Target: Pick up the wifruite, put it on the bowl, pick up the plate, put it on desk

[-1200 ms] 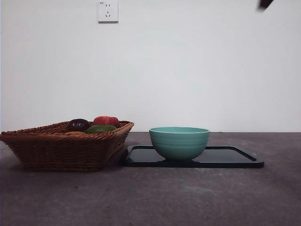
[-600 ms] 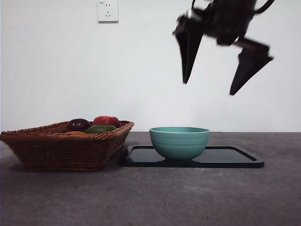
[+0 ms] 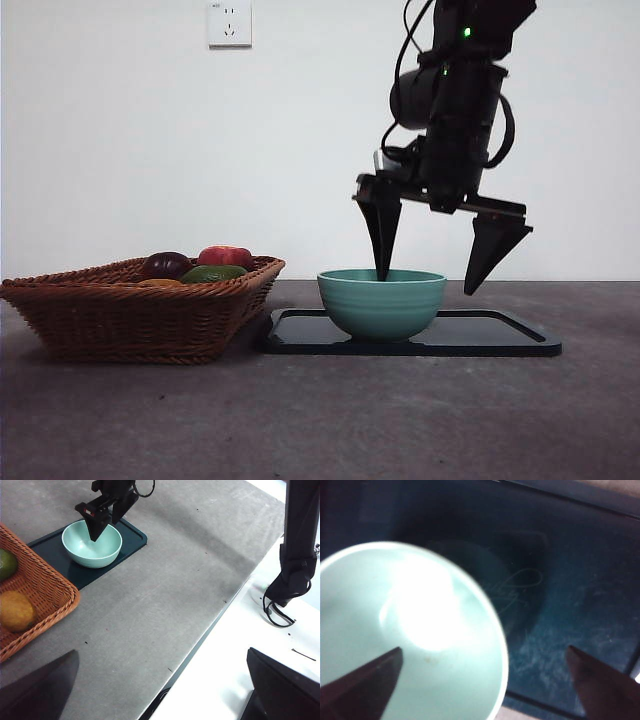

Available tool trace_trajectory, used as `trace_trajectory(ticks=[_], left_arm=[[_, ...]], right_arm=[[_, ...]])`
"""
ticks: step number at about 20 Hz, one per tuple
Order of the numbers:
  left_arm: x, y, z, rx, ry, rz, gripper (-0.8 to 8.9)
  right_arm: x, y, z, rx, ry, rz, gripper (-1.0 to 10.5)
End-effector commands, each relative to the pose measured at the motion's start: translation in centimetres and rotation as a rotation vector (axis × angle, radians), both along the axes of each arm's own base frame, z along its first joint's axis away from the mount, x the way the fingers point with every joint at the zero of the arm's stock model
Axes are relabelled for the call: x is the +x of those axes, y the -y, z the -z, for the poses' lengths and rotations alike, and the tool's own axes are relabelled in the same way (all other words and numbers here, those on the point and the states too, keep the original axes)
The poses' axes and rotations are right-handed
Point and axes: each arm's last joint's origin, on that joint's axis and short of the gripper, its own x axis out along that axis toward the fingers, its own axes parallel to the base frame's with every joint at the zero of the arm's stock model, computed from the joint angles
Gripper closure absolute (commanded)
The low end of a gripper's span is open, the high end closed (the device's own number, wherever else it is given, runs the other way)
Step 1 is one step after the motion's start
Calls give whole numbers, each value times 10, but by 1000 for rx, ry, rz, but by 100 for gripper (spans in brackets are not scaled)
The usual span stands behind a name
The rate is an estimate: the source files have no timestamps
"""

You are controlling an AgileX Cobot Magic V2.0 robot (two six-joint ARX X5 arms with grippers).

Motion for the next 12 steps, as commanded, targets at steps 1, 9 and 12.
trace_trajectory(ticks=[1, 9, 12], left_arm=[[-1, 0, -3, -4, 18, 16, 251], [-1, 0, -2, -2, 8, 15, 251], [-1, 0, -2, -2, 9, 15, 251]], right_arm=[[7, -3, 3, 4, 19, -15, 597], [11, 4, 10, -4, -3, 11, 859], [10, 4, 10, -6, -13, 10, 927]])
